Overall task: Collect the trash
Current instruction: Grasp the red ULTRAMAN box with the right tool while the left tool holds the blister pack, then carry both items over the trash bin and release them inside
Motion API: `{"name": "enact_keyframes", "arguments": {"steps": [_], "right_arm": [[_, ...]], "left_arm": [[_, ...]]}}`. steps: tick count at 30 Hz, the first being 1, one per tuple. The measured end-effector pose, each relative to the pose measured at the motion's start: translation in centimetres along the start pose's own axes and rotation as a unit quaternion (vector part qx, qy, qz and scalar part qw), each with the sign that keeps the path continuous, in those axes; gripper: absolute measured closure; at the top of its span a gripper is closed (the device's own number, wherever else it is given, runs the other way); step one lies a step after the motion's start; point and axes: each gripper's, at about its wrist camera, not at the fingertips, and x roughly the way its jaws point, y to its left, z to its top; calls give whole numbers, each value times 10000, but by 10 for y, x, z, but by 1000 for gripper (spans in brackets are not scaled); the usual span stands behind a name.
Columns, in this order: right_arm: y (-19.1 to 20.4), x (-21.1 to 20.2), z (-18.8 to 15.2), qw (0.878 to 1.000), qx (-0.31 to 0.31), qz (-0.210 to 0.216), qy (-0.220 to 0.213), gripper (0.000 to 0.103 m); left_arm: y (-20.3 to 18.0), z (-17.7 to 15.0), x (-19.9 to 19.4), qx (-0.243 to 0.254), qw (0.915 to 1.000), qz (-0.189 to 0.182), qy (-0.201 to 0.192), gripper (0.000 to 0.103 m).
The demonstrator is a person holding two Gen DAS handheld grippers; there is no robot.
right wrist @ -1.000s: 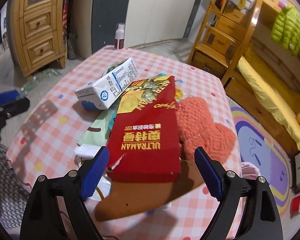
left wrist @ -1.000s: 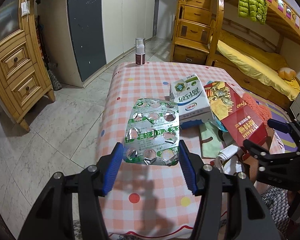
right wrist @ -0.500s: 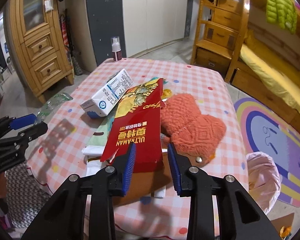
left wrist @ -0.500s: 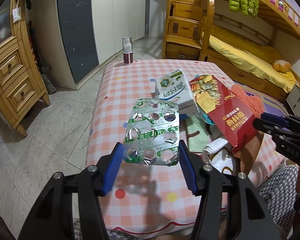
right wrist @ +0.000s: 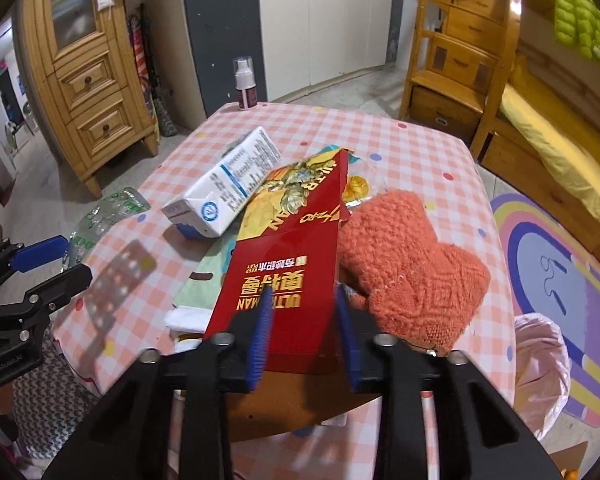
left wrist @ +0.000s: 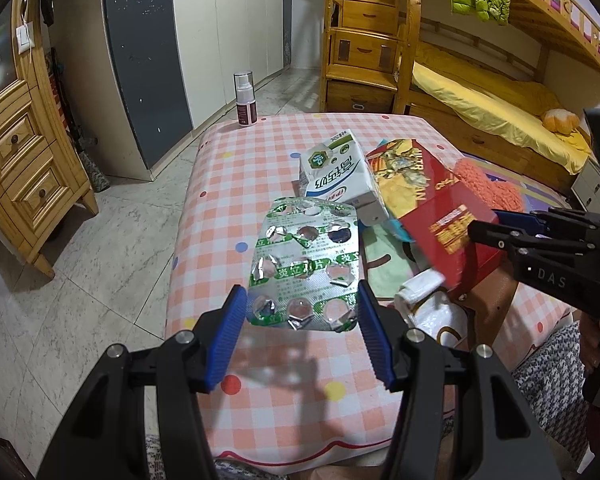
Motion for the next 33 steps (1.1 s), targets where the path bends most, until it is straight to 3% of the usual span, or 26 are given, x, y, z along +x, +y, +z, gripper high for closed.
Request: {"name": "enact_keyframes", "arguments": {"steps": [5, 14, 24, 33], "right_arm": [[7, -16, 5, 9998, -106, 52, -132, 91], [28, -46, 11, 9981, -443, 155, -410, 101], [32, -85, 11, 9942, -752, -37, -763, 101], [-17, -125, -17, 9928, -362, -470, -1043, 101]], "left_arm": [[-1, 0, -8, -14, 10000, 1, -90, 49], [3, -3, -25, -52, 9996, 13, -261, 49], [-8, 3, -40, 78, 9989, -136, -450, 49], [-71, 18, -43, 672, 9925, -773, -670, 49]]}}
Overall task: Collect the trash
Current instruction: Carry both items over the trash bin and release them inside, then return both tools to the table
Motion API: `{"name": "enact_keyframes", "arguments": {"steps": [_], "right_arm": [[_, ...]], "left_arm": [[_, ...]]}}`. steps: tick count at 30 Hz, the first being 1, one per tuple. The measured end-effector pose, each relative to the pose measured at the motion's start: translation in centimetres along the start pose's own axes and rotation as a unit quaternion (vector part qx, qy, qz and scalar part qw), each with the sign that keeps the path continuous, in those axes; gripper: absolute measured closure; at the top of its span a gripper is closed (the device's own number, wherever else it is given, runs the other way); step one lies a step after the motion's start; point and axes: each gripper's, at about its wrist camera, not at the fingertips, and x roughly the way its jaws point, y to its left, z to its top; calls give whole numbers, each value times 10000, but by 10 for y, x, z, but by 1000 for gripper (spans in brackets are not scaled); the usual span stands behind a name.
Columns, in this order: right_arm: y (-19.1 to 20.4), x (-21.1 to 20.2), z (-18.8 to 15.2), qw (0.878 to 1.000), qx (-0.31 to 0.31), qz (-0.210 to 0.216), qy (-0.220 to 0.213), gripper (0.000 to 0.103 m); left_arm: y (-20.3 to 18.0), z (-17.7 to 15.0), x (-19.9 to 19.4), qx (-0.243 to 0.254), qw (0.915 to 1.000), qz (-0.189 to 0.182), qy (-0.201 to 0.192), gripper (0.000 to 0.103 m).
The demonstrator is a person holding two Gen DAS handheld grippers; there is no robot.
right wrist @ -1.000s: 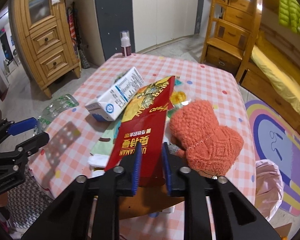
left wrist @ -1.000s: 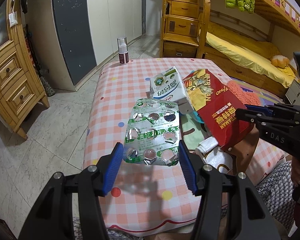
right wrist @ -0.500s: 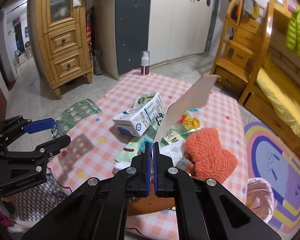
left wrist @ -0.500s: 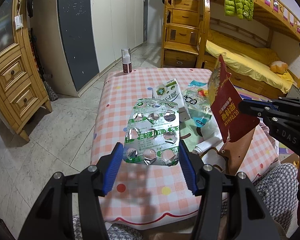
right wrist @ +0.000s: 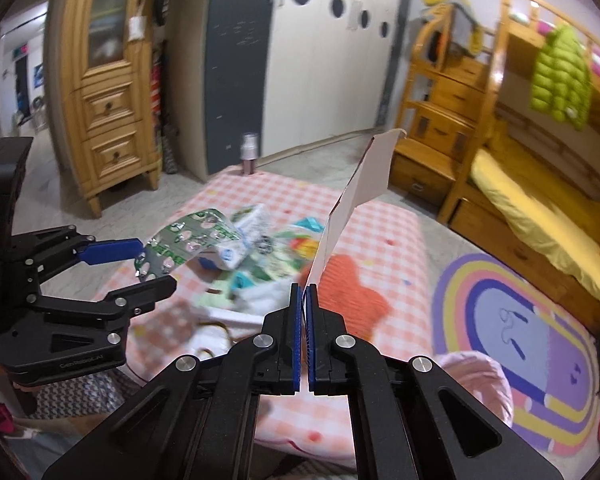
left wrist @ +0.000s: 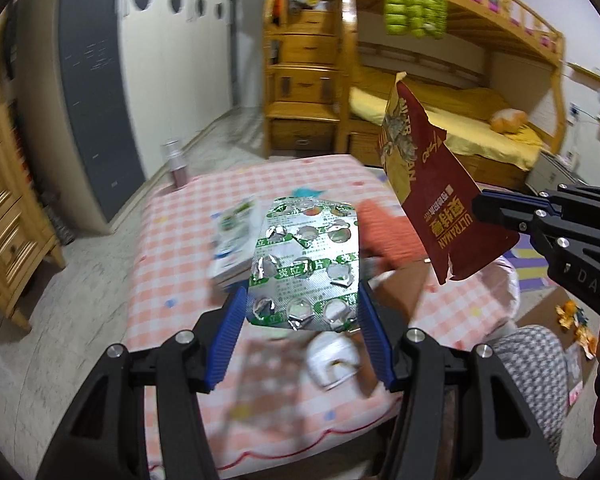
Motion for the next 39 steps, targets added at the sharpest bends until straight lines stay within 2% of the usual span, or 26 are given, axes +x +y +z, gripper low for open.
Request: {"name": "enact_keyframes", "arguments": {"steps": [6, 13, 16, 23, 26, 27, 29, 30, 32, 35, 39], "right_arm": [[-57, -24, -34, 9972, 494, -557, 42, 101], [-133, -30, -89, 9842, 1146, -1254, 496, 101], [-159, -26, -111, 9775, 1426, -1413, 647, 101], [-210, -7, -147, 9657, 1962, -1468, 855, 101], [-227, 3, -156, 9637, 2072, -1429, 888, 101], [-232, 8, -159, 9632, 2097, -1424, 893, 101], [-241, 17, -163, 9613, 2191, -1417, 881, 99], [-246, 23, -165, 9594, 2293, -1396, 870, 98], [-255, 35, -171, 9524, 2531, -1405, 957, 87], [-257, 34, -172, 9479, 2651, -1488, 955, 86], [-246, 13, -164, 9482, 2632, -1584, 809, 86]], "left_arm": [[-70, 17, 21, 558, 9966, -612, -35, 49], [-164, 35, 62, 1182, 9836, -1365, 10, 49], [-201, 41, 87, 1390, 9764, -1646, 129, 49], [-258, 55, 140, 1670, 9668, -1912, 285, 48], [-270, 60, 151, 1682, 9643, -2020, 312, 46], [-271, 62, 154, 1682, 9642, -2028, 305, 34], [-271, 67, 156, 1627, 9667, -1963, 208, 24], [-270, 68, 156, 1606, 9678, -1927, 197, 24], [-261, 69, 156, 1562, 9713, -1785, 208, 23], [-248, 70, 151, 1471, 9764, -1567, 215, 22], [-219, 67, 137, 1295, 9824, -1326, 240, 20]]}}
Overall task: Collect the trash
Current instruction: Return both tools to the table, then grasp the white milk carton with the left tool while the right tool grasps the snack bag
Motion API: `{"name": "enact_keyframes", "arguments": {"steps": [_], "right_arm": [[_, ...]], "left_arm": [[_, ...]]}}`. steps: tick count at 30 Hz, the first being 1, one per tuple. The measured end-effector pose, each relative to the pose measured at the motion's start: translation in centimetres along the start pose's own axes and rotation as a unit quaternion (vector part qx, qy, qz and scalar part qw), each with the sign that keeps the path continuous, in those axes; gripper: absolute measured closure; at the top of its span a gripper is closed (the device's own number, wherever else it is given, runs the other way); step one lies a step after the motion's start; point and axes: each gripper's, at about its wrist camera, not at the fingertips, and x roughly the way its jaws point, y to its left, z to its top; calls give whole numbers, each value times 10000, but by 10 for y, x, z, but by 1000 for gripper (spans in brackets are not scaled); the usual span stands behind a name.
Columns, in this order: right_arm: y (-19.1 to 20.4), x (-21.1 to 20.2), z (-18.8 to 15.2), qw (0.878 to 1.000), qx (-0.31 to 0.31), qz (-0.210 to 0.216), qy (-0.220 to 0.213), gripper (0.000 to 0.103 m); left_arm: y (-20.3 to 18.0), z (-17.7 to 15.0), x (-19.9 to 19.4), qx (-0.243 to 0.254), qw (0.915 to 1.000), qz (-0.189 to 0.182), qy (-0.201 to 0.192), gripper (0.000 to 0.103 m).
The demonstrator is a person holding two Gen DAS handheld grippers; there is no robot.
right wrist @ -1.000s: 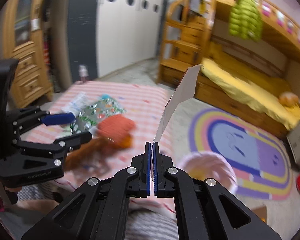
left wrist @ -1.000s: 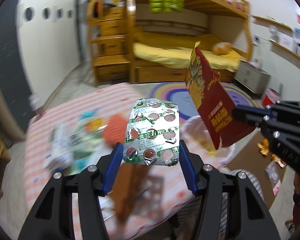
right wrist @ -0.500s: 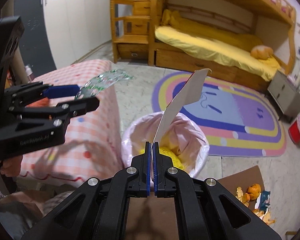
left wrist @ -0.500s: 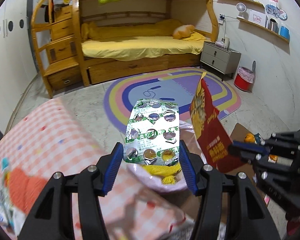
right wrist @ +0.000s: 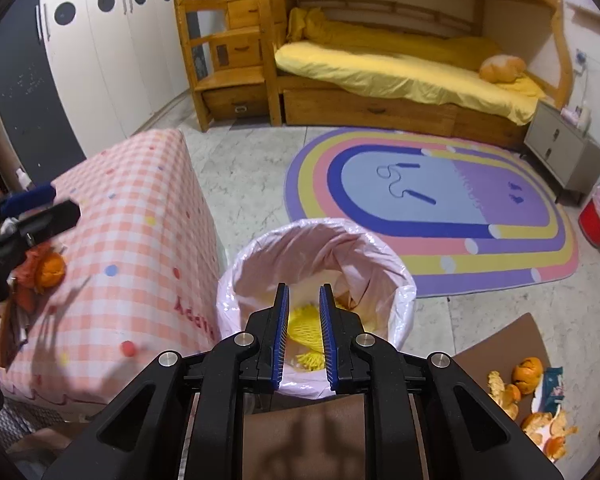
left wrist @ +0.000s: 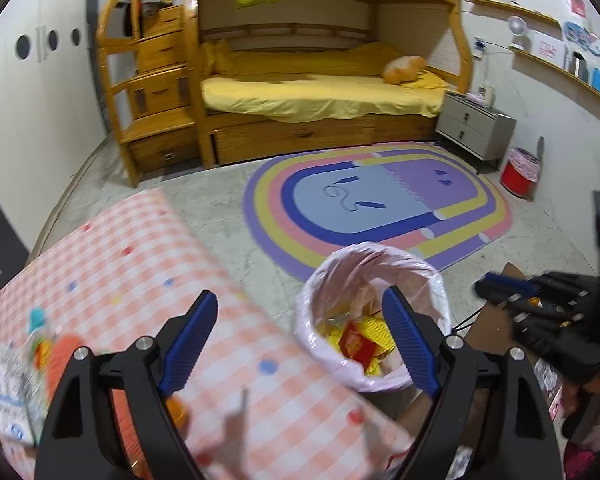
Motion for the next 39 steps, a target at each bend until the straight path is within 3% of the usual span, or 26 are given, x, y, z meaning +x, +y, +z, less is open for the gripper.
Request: {"name": "enact_keyframes", "arguments": {"steps": [5, 15, 27, 31, 35, 39], "right_arm": [[23, -37, -2, 9994, -122, 189, -248, 85], [90, -70, -14, 9942, -554, 863, -308, 82], [184, -68, -13, 9797, -1372, 1448, -223, 77], [207, -69, -8, 9757, -1533, 1538, -284, 68], [226, -69, -2, 9732, -1646, 1553, -399, 41], [236, -66, 3, 9728, -1692, 1514, -465, 32]], "left_arm": [[20, -24, -31, -201, 9996, 204, -1, 18], [68, -77, -94, -613, 9949, 805, 51, 18], [148, -123, -138, -1497, 9719, 1806, 186, 14], [171, -135, -145, -1757, 9637, 2001, 186, 10], [195, -140, -148, -2008, 9553, 2159, 236, 7], [212, -141, -142, -2160, 9505, 2208, 334, 7]]}}
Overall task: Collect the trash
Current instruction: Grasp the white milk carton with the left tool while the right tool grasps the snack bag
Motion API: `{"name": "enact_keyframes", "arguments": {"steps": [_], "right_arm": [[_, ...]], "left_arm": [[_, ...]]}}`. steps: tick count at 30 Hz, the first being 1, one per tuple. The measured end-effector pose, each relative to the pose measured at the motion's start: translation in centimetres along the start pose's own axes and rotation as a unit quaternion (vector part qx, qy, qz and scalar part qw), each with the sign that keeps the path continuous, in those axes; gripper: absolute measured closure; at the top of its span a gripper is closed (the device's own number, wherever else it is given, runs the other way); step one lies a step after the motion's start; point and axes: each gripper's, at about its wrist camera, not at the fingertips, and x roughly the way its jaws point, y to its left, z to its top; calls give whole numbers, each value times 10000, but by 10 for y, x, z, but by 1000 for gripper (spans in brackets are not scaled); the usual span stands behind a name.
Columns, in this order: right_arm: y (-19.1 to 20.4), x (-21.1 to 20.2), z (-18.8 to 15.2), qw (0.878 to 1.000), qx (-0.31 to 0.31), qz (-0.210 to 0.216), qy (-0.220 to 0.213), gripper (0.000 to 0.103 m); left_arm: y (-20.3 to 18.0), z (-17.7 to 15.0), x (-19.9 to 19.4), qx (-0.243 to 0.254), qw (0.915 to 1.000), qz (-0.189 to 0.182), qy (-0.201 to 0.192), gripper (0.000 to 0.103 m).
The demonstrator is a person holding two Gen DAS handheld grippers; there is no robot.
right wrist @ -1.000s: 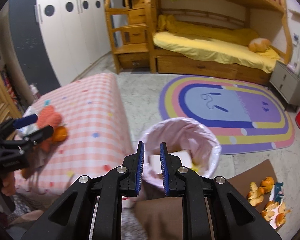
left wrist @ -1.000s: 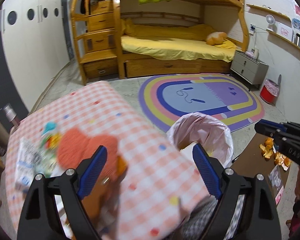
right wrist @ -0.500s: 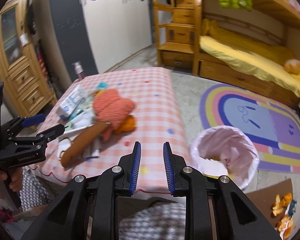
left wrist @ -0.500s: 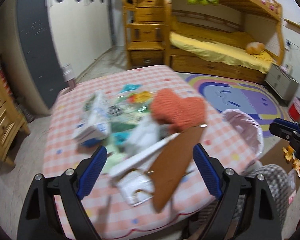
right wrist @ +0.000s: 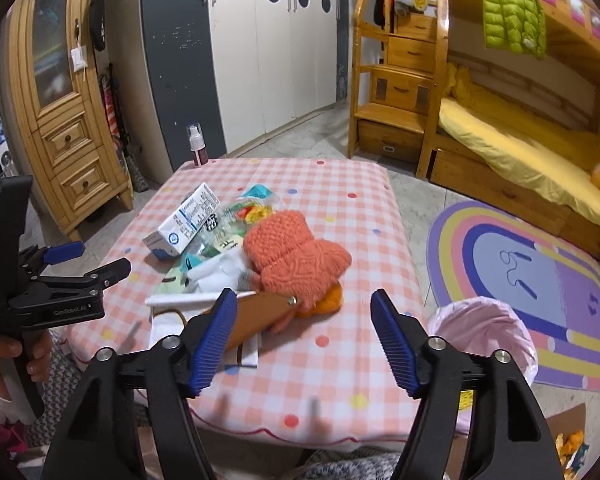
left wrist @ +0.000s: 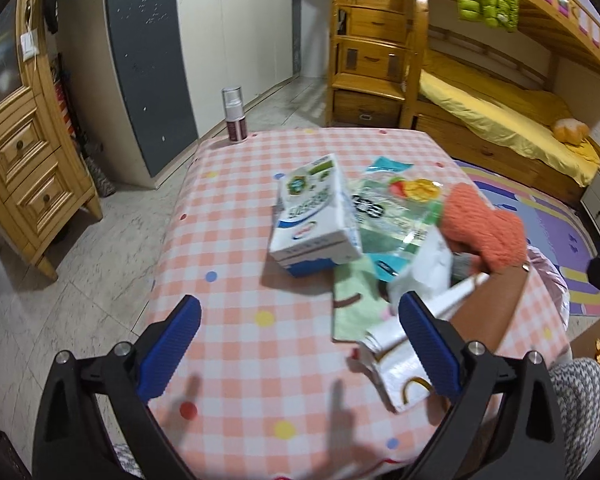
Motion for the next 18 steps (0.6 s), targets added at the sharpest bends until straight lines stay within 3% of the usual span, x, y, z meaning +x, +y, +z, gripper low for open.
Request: {"name": "enact_keyframes", "arguments": {"steps": [10, 14, 18], "right_arm": [[-4, 18, 7, 10000, 45, -6, 64, 33], [-5, 24, 6, 9998, -41, -26, 171, 39], [-5, 28, 5, 9997, -19, -16, 227, 41]], "left_arm": [[11, 28, 50, -517, 9973, -407, 323, 7], [12, 37, 66, -624, 9955, -608, 372, 7], [7, 39, 84, -562, 9946, -652, 573, 16]]}}
